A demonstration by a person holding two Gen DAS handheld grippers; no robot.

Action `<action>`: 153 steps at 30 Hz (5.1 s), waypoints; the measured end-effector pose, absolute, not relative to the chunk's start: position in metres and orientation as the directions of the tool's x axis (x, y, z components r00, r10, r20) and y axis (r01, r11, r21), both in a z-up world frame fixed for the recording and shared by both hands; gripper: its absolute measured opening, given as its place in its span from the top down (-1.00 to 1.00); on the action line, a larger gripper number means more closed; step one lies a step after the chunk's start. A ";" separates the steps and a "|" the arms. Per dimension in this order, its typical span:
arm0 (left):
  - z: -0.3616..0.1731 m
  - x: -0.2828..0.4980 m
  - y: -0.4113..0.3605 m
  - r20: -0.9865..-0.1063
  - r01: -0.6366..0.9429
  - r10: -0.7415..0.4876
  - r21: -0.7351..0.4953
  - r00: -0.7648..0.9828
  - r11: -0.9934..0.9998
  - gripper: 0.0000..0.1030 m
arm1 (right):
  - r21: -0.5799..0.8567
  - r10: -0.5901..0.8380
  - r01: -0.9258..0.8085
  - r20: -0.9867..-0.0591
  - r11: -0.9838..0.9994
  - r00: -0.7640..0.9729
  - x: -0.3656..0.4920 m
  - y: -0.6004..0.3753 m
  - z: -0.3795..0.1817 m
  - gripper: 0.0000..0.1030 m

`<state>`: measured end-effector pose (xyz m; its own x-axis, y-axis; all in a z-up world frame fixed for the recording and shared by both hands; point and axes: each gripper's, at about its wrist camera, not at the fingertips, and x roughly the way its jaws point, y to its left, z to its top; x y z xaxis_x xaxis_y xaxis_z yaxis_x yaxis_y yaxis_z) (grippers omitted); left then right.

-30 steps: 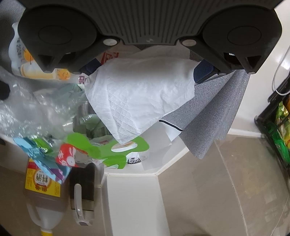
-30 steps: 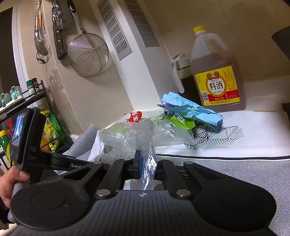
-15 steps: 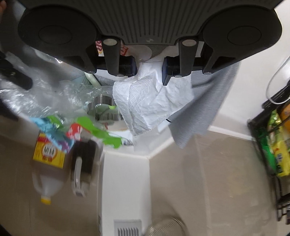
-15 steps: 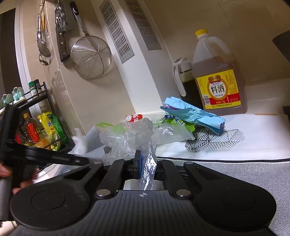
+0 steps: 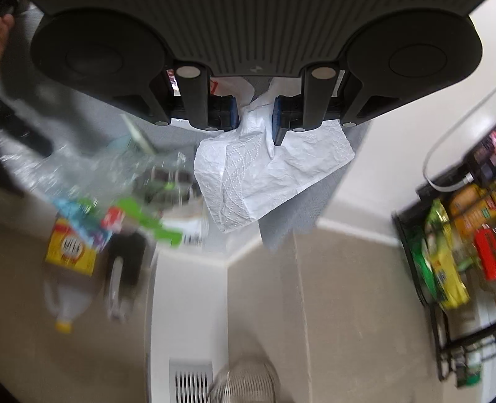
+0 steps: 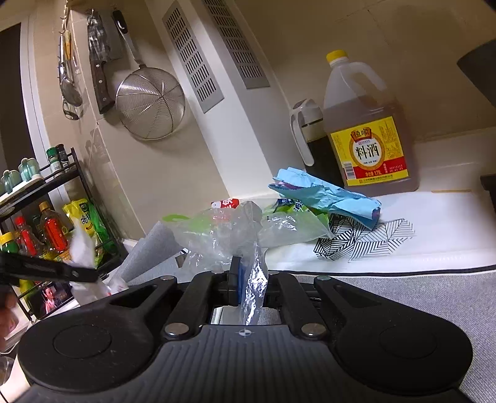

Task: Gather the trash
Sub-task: 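Grasp the white tissue with the left gripper while the right gripper holds the bag, then carry the tissue and plastic bag down over the blue trash bin with both grippers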

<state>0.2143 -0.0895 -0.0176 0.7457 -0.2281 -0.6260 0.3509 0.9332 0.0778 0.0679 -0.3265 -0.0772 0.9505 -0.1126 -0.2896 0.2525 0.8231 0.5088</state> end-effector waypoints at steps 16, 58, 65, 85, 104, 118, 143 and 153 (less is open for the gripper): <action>-0.027 0.236 -0.099 -0.634 0.297 -0.215 0.024 0.743 0.955 0.99 | 0.504 -0.102 0.251 -0.304 0.826 0.947 0.071 -0.324 -0.077 0.91; -0.026 -0.068 0.118 -0.599 0.228 -0.245 -0.106 0.762 0.968 1.00 | 0.407 0.016 0.080 -0.229 0.910 0.973 -0.082 -0.195 0.015 0.91; -0.059 -0.096 0.122 -0.639 0.230 -0.266 -0.141 0.722 0.963 1.00 | 0.422 0.158 0.008 -0.356 0.906 0.921 -0.105 -0.135 -0.009 0.91; -0.104 -0.104 0.113 -0.720 0.270 -0.292 -0.150 0.630 0.951 1.00 | 0.498 0.285 0.068 -0.597 0.864 0.750 -0.110 -0.086 -0.080 0.91; -0.122 -0.088 0.104 -0.750 0.285 -0.283 -0.130 0.597 0.949 1.00 | 0.444 0.272 0.060 -0.643 0.894 0.716 -0.090 -0.081 -0.092 0.91; -0.148 -0.068 0.099 -0.791 0.271 -0.264 -0.130 0.551 0.954 1.00 | 0.413 0.280 0.048 -0.694 0.909 0.663 -0.062 -0.074 -0.117 0.91; -0.215 -0.031 0.092 -0.877 0.252 -0.228 -0.127 0.423 0.959 1.00 | 0.366 0.279 0.054 -0.790 0.929 0.546 -0.034 -0.060 -0.169 0.91; -0.255 -0.012 0.080 -0.919 0.257 -0.207 -0.122 0.336 0.959 1.00 | 0.358 0.295 0.045 -0.828 0.933 0.477 -0.011 -0.050 -0.201 0.91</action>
